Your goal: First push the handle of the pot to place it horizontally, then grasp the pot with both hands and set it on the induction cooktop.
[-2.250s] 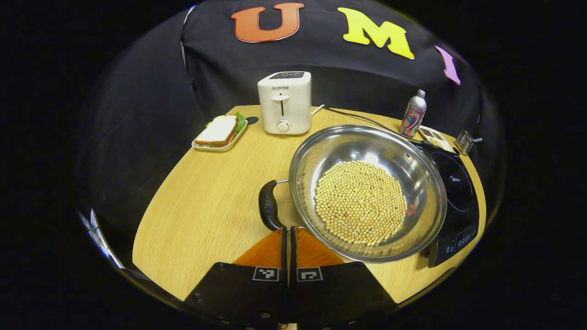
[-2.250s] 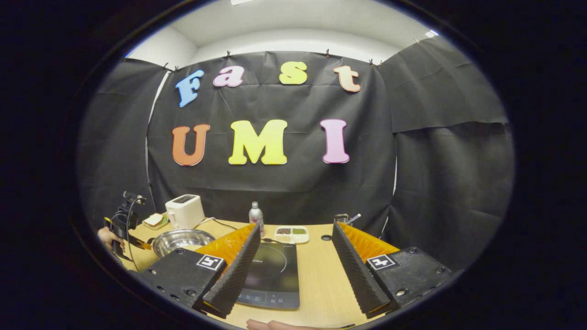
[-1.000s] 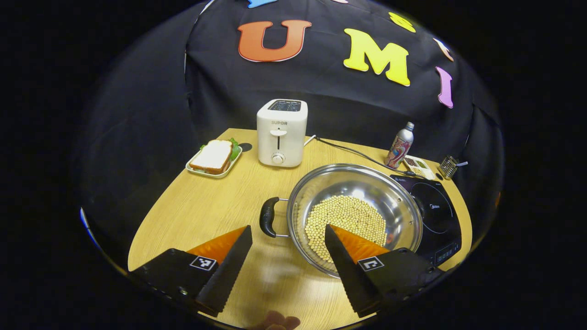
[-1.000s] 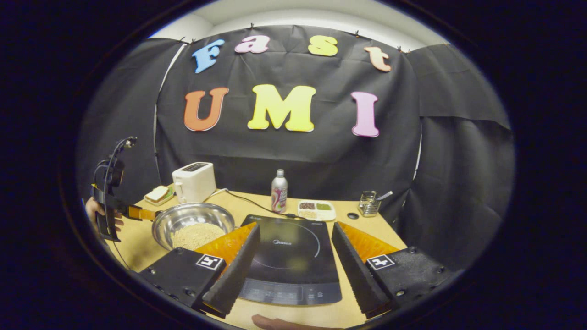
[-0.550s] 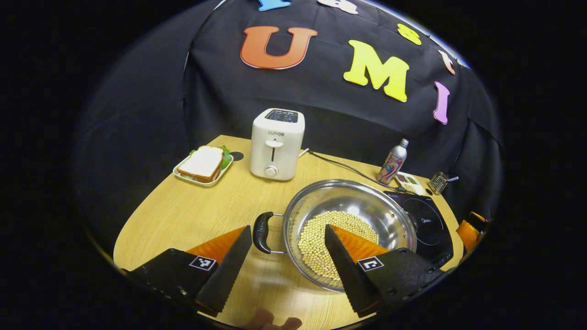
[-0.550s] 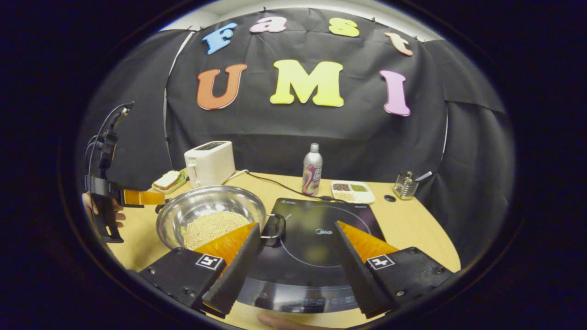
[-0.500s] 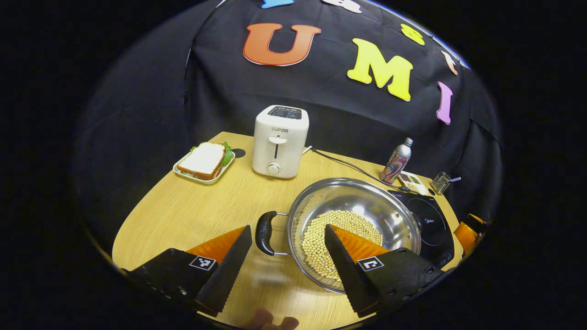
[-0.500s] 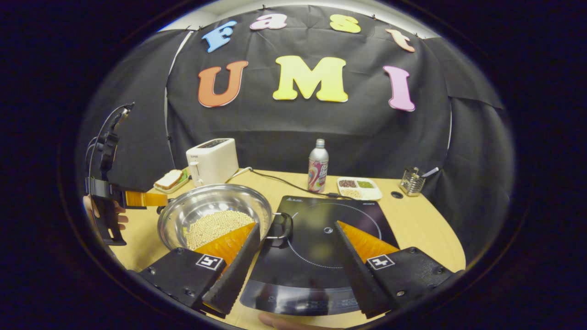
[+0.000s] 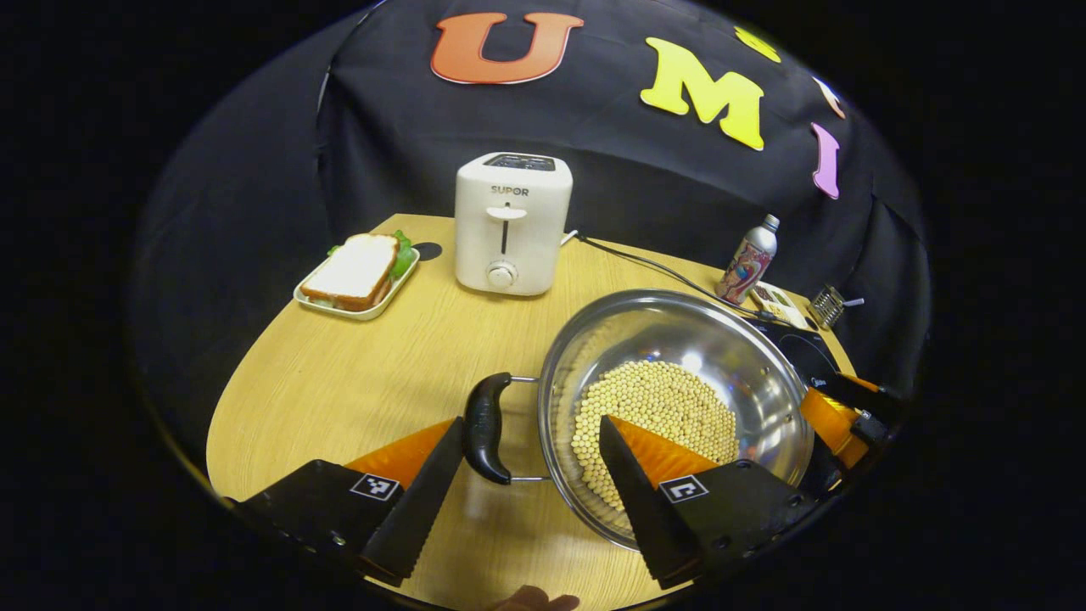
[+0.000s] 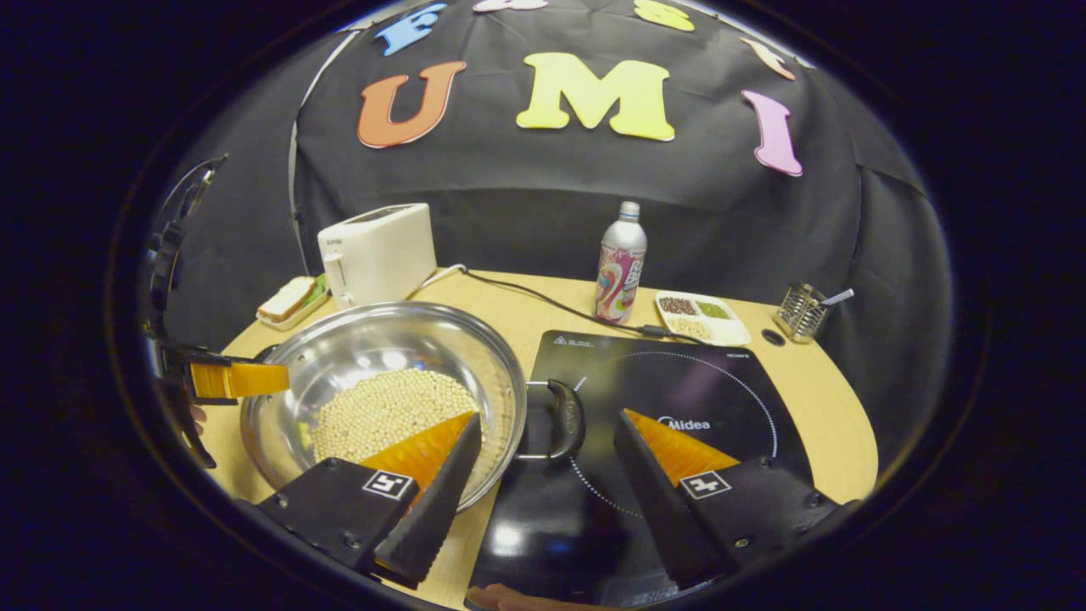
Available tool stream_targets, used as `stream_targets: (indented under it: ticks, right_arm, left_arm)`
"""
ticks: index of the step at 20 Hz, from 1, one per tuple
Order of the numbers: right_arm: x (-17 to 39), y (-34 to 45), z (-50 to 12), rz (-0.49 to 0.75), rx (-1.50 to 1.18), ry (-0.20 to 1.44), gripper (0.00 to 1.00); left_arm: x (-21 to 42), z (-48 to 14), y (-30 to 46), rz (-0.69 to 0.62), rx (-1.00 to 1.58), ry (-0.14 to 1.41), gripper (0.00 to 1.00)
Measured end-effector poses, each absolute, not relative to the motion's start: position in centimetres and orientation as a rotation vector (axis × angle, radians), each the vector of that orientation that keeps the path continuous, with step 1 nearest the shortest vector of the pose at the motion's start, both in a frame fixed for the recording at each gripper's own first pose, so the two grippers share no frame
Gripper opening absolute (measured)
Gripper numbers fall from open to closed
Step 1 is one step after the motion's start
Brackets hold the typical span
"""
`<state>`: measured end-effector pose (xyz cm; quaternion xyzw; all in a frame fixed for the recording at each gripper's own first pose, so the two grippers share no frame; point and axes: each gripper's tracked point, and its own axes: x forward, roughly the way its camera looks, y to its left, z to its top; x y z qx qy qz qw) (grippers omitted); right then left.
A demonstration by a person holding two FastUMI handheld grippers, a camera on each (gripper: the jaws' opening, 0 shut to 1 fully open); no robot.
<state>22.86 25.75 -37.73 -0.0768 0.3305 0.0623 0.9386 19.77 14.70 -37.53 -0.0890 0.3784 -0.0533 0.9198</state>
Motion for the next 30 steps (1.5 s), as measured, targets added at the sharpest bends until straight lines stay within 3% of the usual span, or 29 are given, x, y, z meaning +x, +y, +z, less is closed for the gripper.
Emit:
stream_targets:
  ticks: [5,6,7,8,9,10,11,12,13,14,15,16,17,25,26,27,30]
  right_arm:
    - [24.3,25.8,-40.2,0.106,-0.102,0.761,0.99]
    - [24.6,25.9,-40.0,0.113,-0.105,0.756,0.94]
    - [24.5,26.2,-40.2,0.13,-0.109,0.773,0.94]
    - [24.8,26.2,-40.3,0.133,-0.13,0.768,0.91]
    - [25.0,26.2,-40.5,0.137,-0.168,0.776,0.9]
    - [25.5,25.9,-40.6,0.131,-0.19,0.766,0.86]
    - [26.0,26.1,-40.8,0.139,-0.176,0.762,0.84]
    - [25.6,26.2,-40.5,0.143,-0.158,0.764,0.75]
    - [25.8,26.3,-40.5,0.146,-0.132,0.764,0.7]
    - [25.7,26.2,-40.4,0.151,-0.129,0.764,0.65]
    - [25.9,26.2,-40.4,0.16,-0.136,0.768,0.66]
    - [25.7,26.2,-40.3,0.163,-0.133,0.772,0.6]
    - [25.4,26.3,-40.2,0.16,-0.128,0.785,0.59]
    - [23.4,26.2,-37.1,0.2,-0.126,0.803,0.58]
    - [23.1,26.2,-36.2,0.205,-0.127,0.795,0.6]
    - [23.0,26.1,-35.2,0.209,-0.129,0.787,0.58]
    - [22.8,25.6,-31.8,0.221,-0.117,0.774,0.58]
  left_arm:
    - [20.5,-38.8,15.2,-0.077,-0.147,0.815,0.92]
    - [20.7,-39.2,15.7,-0.051,-0.133,0.821,0.86]
    - [20.7,-39.4,16.0,-0.033,-0.138,0.832,0.91]
    - [20.9,-39.4,15.8,-0.029,-0.149,0.833,0.75]
    - [20.8,-39.4,15.8,-0.03,-0.147,0.842,0.75]
    - [20.9,-39.5,15.8,-0.031,-0.139,0.842,0.66]
    - [21.0,-39.6,15.8,-0.03,-0.137,0.844,0.65]
    - [21.0,-39.6,15.7,-0.03,-0.132,0.841,0.74]
    - [20.9,-39.5,15.8,-0.032,-0.127,0.847,0.53]
    - [21.1,-39.5,15.7,-0.032,-0.127,0.841,0.64]
    - [20.9,-39.5,15.7,-0.034,-0.125,0.852,0.72]
    - [21.0,-39.4,15.8,-0.034,-0.113,0.849,0.52]
    - [20.7,-39.4,15.8,-0.024,-0.109,0.863,0.61]
    - [18.3,-36.1,16.1,0.005,-0.106,0.875,0.61]
    - [18.2,-35.3,16.2,0.004,-0.111,0.868,0.66]
    - [17.9,-34.6,16.1,0.002,-0.112,0.862,0.61]
    - [17.6,-31.3,15.8,0.001,-0.099,0.829,0.61]
